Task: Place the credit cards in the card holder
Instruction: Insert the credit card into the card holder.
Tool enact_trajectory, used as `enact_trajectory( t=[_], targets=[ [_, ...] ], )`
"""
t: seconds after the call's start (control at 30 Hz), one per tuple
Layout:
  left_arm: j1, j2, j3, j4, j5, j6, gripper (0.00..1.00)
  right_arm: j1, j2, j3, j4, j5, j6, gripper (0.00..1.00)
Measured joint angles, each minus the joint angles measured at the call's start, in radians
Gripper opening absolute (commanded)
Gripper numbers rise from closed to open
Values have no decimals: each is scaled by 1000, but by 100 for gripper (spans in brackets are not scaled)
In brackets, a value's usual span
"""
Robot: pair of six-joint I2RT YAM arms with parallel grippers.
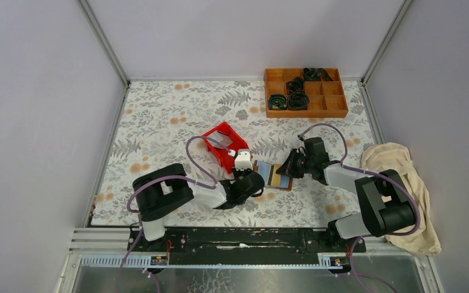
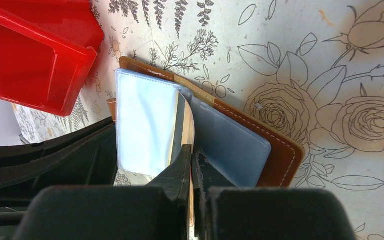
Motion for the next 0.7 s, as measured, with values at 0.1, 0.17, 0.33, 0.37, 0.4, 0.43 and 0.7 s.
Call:
enact_trajectory(
  t=[0.1, 0.17, 0.33, 0.37, 0.4, 0.43, 0.7],
  targets=[
    [0, 0, 8, -18, -1, -9, 16, -2, 2, -8, 14, 1, 8, 0],
    [0, 0, 13, -28, -2, -14, 14, -2, 5, -10, 16, 4, 15, 0],
    [-1, -2, 14, -53, -7, -43, 15, -3, 6, -14, 22, 7, 31, 0],
    [-1, -6, 14, -58, -8, -52, 18, -3, 6, -16, 25, 8, 35, 0],
    [-1, -11, 14, -62, -9, -61, 21, -3, 6, -18, 29, 8, 39, 0],
    [-1, -15, 13, -66, -9, -72, 23, -4, 6, -22, 36, 7, 44, 0],
    [-32, -109, -84, -42, 37, -156, 35, -4, 28, -39, 85, -23, 79, 0]
  ],
)
